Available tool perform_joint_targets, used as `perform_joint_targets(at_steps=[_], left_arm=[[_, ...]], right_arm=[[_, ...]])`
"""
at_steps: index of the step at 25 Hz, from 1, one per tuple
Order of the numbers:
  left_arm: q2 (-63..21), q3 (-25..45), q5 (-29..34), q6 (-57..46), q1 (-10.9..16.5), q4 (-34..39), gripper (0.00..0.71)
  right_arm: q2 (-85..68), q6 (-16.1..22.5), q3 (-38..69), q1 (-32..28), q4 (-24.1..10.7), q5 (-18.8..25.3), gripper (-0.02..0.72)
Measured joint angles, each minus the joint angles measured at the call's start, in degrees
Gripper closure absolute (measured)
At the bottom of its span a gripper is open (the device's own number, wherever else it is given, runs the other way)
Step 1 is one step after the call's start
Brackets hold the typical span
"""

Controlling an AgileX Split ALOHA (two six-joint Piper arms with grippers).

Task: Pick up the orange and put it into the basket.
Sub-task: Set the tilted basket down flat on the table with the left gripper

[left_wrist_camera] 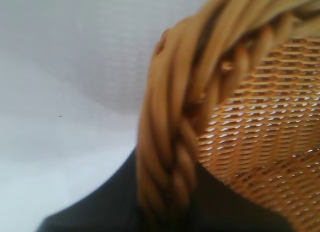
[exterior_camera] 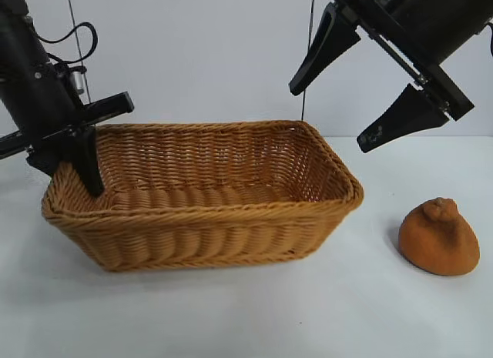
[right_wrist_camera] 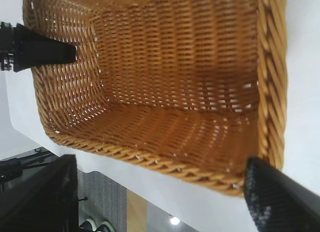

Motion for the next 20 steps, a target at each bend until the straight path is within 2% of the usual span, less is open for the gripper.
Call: perform_joint_targets(at_steps=[10,11,13,16,18,20], left_arm=[[1.92,-0.02,-2.52,0.24,0.00,0.05,0.616],[1.92,-0.02,-2.52,0.24,0.00,0.05,0.583],[1.92,-0.14,-2.45,0.24,0.00,-0.03,0.448],[1.92,-0.47,-2.15,0.24,0.00,-0.39,0.172],[1.92,-0.47,-1.40,0.24,0.00,-0.39,0.093],[1.61,-0.47,-0.13,0.24,0.00,0.00,0.060]], right_arm=[[0.00,0.00,0.00,0.00,-0.21,0.35,0.085],[0.00,0.00,0.00,0.00,-0.21,0.35,0.085],[0.00,0.00,0.00,0.00,-0.21,0.35,0.085],[0.00,0.00,0.00,0.00,-0.24,0.35,0.085],[0.00,0.00,0.00,0.00,-0.29,0.40,0.085],[0.00,0.00,0.00,0.00,-0.35,0.40,0.085]])
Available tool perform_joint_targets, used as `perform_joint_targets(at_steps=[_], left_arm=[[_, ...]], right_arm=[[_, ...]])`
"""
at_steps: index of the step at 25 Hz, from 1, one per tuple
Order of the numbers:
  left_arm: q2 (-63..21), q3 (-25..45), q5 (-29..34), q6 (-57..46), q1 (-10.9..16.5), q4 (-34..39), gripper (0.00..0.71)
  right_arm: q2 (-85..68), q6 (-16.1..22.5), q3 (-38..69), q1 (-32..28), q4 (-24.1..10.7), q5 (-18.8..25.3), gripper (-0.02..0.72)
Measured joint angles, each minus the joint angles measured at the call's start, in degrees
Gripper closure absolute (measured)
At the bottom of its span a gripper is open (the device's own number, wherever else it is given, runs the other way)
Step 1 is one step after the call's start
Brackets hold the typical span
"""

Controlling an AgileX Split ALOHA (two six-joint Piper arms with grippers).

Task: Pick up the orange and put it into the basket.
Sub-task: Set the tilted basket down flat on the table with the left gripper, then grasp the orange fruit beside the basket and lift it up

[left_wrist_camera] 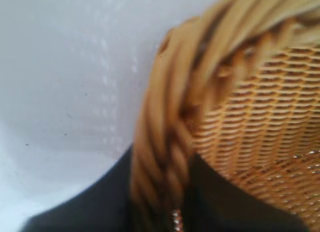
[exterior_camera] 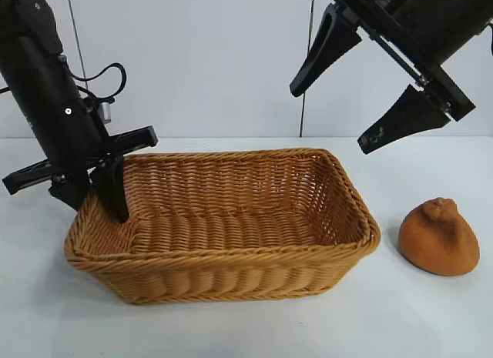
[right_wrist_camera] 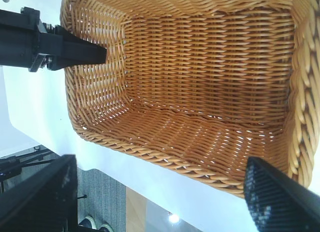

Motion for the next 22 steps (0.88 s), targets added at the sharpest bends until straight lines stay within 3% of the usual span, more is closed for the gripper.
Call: perform_joint_targets(at_steps=[4,8,13,17,22], left_arm=[[-3.44,-2.09,1.76,0.06,0.00,3.37,0.042],[-7.12,-8.90,5.08,0.06,0.00,8.19,0.039],[-7.66,-18.20,9.15,0.00,0.00,18.12,0.038],[-7.66,-20.19,9.57,0.00,0.82,22.27,0.038],[-7.66,-20.21,9.87,0.00,6.01,26.14,0.038]], right_arm=[[0.00,0.00,0.00,0.00,-0.08,0.00,0.085],[0.00,0.00,0.00,0.00,-0.07,0.00,0.085],[0.00,0.00,0.00,0.00,-0.10,0.00,0.085],[0.00,0.00,0.00,0.00,-0.10,0.00,0.085],[0.00,0.00,0.00,0.00,-0.27,0.00,0.085]])
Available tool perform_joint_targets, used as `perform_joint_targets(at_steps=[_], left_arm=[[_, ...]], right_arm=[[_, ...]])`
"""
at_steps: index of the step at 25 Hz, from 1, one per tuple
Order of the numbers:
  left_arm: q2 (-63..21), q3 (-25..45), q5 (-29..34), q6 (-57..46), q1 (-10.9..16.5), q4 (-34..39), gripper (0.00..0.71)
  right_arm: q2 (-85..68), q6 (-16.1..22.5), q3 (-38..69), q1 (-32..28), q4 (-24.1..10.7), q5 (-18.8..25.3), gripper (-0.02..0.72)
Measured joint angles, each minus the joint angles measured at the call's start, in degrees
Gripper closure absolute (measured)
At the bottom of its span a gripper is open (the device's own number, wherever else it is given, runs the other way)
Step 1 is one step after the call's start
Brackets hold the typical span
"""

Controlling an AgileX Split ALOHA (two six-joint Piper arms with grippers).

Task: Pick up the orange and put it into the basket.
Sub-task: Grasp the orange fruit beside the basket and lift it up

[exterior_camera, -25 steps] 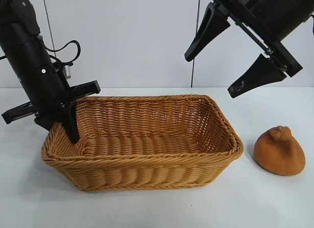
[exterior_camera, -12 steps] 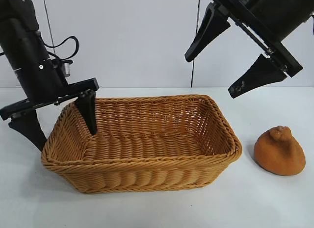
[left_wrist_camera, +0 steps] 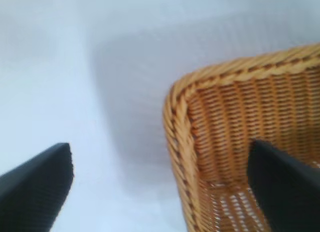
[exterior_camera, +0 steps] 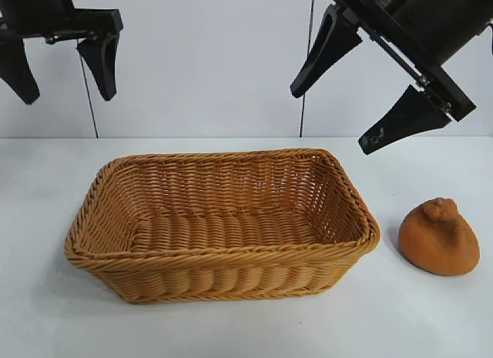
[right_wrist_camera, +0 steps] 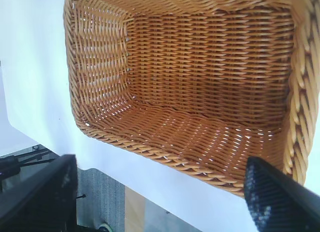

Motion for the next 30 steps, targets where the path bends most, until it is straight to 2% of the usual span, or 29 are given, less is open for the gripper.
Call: perform_joint_targets(at_steps=[4,7,11,18,27,30], left_arm=[[-0.12,0.11,0.06,0.11,3.27,0.83,0.038],[-1.91,2.68,0.00,1.66,3.34,0.80,0.038],[-7.84,9.82,0.00,2.34,3.34,0.63,0.038],[-26.19,27.19,0.06,2.55,3.34,1.59,0.038],[-56.02,54.31,0.12,2.55,3.34,1.63,0.038],[-65.97,62.61,-2.75,2.55,3.34,1.48,0.038]], right_arm=[[0.00,0.00,0.00,0.00,0.00,0.19,0.085],[0.00,0.00,0.00,0.00,-0.05,0.43,0.085],[0.00,0.00,0.00,0.00,-0.28,0.50,0.085],[0.00,0.00,0.00,0.00,-0.66,0.61,0.085],[0.00,0.00,0.00,0.00,-0.92,0.62,0.085],[0.00,0.00,0.00,0.00,-0.92,0.62,0.085]])
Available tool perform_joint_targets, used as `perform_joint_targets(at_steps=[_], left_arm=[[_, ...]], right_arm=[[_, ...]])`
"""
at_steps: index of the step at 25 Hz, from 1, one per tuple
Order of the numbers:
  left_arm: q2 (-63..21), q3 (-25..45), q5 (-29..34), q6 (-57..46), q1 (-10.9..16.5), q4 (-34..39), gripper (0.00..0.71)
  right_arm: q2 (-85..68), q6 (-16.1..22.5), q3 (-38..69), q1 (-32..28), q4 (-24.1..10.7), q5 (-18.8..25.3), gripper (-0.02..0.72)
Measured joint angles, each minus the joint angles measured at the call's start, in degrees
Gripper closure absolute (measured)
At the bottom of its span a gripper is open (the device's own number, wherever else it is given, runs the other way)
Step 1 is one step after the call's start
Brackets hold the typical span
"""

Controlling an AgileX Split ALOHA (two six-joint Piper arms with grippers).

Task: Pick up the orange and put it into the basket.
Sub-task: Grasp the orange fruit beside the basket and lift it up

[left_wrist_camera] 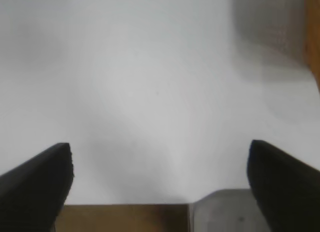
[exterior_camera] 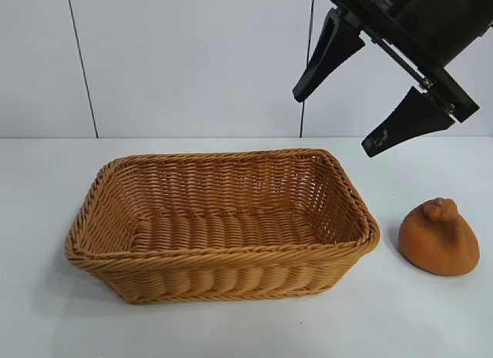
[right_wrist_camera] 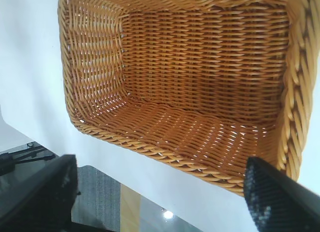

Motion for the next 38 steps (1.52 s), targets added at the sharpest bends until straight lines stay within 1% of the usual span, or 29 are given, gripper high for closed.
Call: perform_joint_targets(at_steps=[3,5,9,14,19,21,23,26,27,30,34,36,38], left_arm=[[-9.40,6.73,-3.51,0.00,0.00,-0.18,0.038],[-15.26,9.99,-5.01,0.00,0.00,-1.13,0.038],[-23.79,11.73,-5.38,1.79,0.00,-3.52,0.038],[-28.73,11.84,-5.61,2.68,0.00,-4.02,0.038],[-29.24,11.84,-5.61,2.68,0.00,-4.02,0.038],[-29.80,11.84,-5.61,2.68,0.98,-4.02,0.038],[-32.05,11.84,-5.65,2.68,2.63,-4.02,0.038],[-37.74,11.84,-5.65,2.68,4.74,-4.02,0.038],[-39.78,11.84,-5.65,2.68,4.93,-3.97,0.038],[-46.79,11.90,-5.65,2.68,5.12,-3.97,0.038],[-48.16,11.90,-5.64,2.68,5.12,-4.09,0.038],[-48.17,11.90,-5.64,2.68,5.12,-4.09,0.038],[-48.17,11.90,-5.64,2.68,5.12,-4.09,0.038]], right_arm=[[0.00,0.00,0.00,0.00,0.00,0.05,0.085],[0.00,0.00,0.00,0.00,0.00,0.05,0.085],[0.00,0.00,0.00,0.00,0.00,0.16,0.085],[0.00,0.00,0.00,0.00,0.00,0.17,0.085],[0.00,0.00,0.00,0.00,0.00,0.17,0.085],[0.00,0.00,0.00,0.00,-0.33,-0.12,0.085],[0.00,0.10,-0.38,0.00,-1.28,-0.24,0.085],[0.00,1.66,-1.89,0.00,-4.66,-0.24,0.085],[0.00,2.37,-2.47,0.00,-5.84,-0.24,0.085],[0.00,5.30,-4.03,0.00,-11.15,-0.24,0.085],[0.00,9.60,-6.33,-0.24,-20.77,0.37,0.085],[0.00,11.88,-7.44,-1.35,-25.45,0.79,0.085],[0.00,12.49,-8.10,-3.47,-28.35,1.12,0.085]])
